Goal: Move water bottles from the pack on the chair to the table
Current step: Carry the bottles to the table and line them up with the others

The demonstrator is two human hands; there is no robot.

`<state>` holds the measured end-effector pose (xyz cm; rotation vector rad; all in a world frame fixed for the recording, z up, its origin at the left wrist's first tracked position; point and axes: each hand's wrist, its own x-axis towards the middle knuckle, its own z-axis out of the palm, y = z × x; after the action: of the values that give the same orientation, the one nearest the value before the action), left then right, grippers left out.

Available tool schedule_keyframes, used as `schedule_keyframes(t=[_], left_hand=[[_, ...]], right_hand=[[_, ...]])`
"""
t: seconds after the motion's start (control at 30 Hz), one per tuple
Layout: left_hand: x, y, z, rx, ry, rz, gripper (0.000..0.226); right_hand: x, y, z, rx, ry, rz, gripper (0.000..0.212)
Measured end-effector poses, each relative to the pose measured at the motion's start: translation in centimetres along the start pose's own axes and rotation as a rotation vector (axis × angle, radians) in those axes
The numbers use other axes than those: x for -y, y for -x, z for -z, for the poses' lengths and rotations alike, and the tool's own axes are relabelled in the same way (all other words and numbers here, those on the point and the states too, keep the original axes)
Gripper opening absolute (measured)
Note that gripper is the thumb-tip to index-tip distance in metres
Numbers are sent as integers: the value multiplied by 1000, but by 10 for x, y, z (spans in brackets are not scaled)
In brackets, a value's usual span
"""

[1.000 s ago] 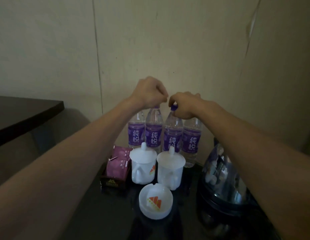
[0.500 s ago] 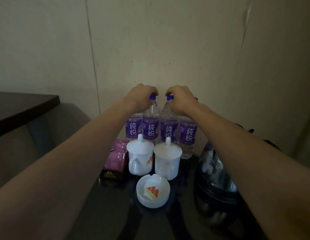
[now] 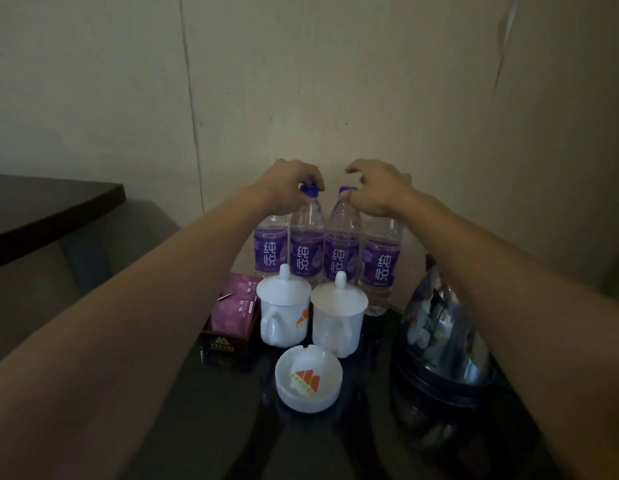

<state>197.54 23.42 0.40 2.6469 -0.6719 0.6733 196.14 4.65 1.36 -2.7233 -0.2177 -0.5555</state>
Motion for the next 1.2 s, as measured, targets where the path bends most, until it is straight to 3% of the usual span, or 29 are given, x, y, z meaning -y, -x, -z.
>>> schedule_keyframes(t=[0.07, 0.23, 0.43, 0.57, 0.63, 0.77, 0.87, 0.97, 1.03, 1.07, 1.13, 1.2], left_hand=[[0, 0, 0, -11, -8, 7, 33], [8, 3, -4, 0, 5, 55, 36], [11, 3, 1, 12, 99, 155, 66], [9, 8, 1, -85, 18, 196, 70], [11, 7, 2, -108, 49, 321, 71], [22, 14, -3, -20, 223, 600, 57], [29, 21, -6, 28, 282, 643, 41], [28, 22, -19, 1, 473, 642, 55], [26, 32, -39, 62, 769, 737, 16], [23, 41, -57, 136, 799, 769, 5], [37, 38, -47, 140, 850, 796, 17], [46, 21, -42, 30, 814, 783, 33]], right_hand=[[-13, -4, 14, 7, -20, -87, 66], [-32, 12, 8, 187, -148, -198, 50], [-32, 17, 9, 145, -289, -232, 40], [-39, 24, 6, 106, -274, -227, 45], [-43, 25, 8, 94, -262, -231, 45], [-46, 23, 8, 105, -251, -233, 47], [-39, 22, 7, 118, -269, -237, 47], [-42, 28, 1, 110, -263, -257, 43], [-48, 33, -9, 163, -250, -277, 38], [-55, 38, -18, 202, -263, -301, 36], [-40, 26, -12, 220, -309, -285, 34], [-32, 15, 1, 170, -307, -242, 35]])
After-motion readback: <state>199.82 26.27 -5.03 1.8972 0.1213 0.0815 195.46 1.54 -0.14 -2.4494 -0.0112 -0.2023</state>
